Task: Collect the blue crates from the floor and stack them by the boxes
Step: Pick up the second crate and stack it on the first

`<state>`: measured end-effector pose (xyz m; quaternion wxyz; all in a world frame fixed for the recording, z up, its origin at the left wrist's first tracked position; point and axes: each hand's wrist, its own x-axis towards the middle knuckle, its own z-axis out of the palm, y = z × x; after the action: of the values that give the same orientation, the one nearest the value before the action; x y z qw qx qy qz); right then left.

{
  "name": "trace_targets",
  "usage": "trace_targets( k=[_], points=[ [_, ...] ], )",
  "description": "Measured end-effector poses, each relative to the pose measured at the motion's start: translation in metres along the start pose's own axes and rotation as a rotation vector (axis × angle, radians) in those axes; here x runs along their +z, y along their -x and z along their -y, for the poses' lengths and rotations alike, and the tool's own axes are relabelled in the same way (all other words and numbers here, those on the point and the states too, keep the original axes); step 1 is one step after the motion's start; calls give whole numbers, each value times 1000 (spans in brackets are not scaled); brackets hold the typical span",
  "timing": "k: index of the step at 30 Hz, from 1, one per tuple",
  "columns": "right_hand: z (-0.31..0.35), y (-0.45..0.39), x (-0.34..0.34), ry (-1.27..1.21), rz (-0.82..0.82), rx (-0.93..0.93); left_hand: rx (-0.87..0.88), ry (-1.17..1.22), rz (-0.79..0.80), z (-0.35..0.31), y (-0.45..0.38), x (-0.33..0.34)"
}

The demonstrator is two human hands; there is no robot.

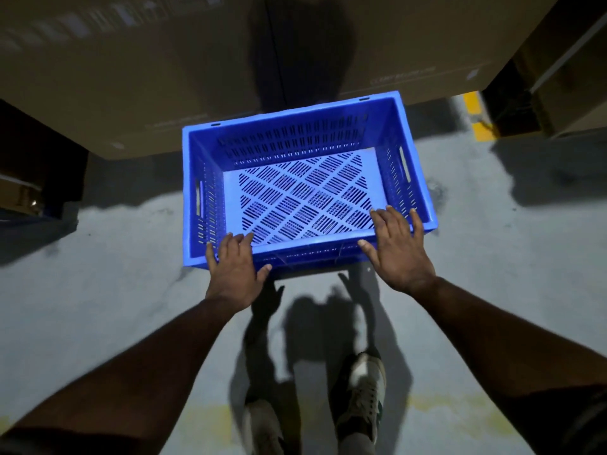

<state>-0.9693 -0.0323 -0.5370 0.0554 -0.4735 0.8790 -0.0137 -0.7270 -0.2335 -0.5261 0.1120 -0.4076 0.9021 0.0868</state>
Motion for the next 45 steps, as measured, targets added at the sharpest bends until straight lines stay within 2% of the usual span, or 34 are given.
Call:
trace_targets(
  k=[3, 5, 9, 11, 15, 20, 24, 26, 28, 30, 35, 40, 42, 45],
  points=[
    [10, -2, -5, 52, 50, 72, 122, -47, 91, 16, -4, -8],
    [28, 1, -10, 94, 88, 141, 138, -52, 124, 17, -3, -14],
    [84, 24, -5, 53, 146, -23, 181, -50, 62, -7, 30, -11],
    [98, 30, 1, 27, 128, -13, 207, -69, 74, -12, 43, -4],
    [99, 28, 2, 87, 133, 5, 241, -105, 119, -7, 41, -7],
    [101, 32, 0, -10, 162, 30, 249, -111, 140, -8, 42, -6],
    [98, 27, -10, -43, 274, 30, 242, -111, 175, -8, 39, -14],
    [94, 20, -22, 3, 365, -11, 251, -96, 252, -8, 36, -27],
    [90, 12, -42, 0, 482, -32, 230, -101, 354, -10, 35, -48],
    [91, 10, -73, -36, 527, -39, 193, -108, 387, -10, 38, -75],
    [113, 46, -174, -104, 414, -90, 184, -12, 140, -4, 74, -171],
    [143, 75, -294, -172, 392, -61, 100, 166, 112, -26, 149, -261],
    [158, 88, -340, -226, 369, -70, 127, 212, 108, -28, 180, -294],
    [177, 113, -398, -287, 286, -70, 85, 300, 60, -15, 229, -340]
  ],
)
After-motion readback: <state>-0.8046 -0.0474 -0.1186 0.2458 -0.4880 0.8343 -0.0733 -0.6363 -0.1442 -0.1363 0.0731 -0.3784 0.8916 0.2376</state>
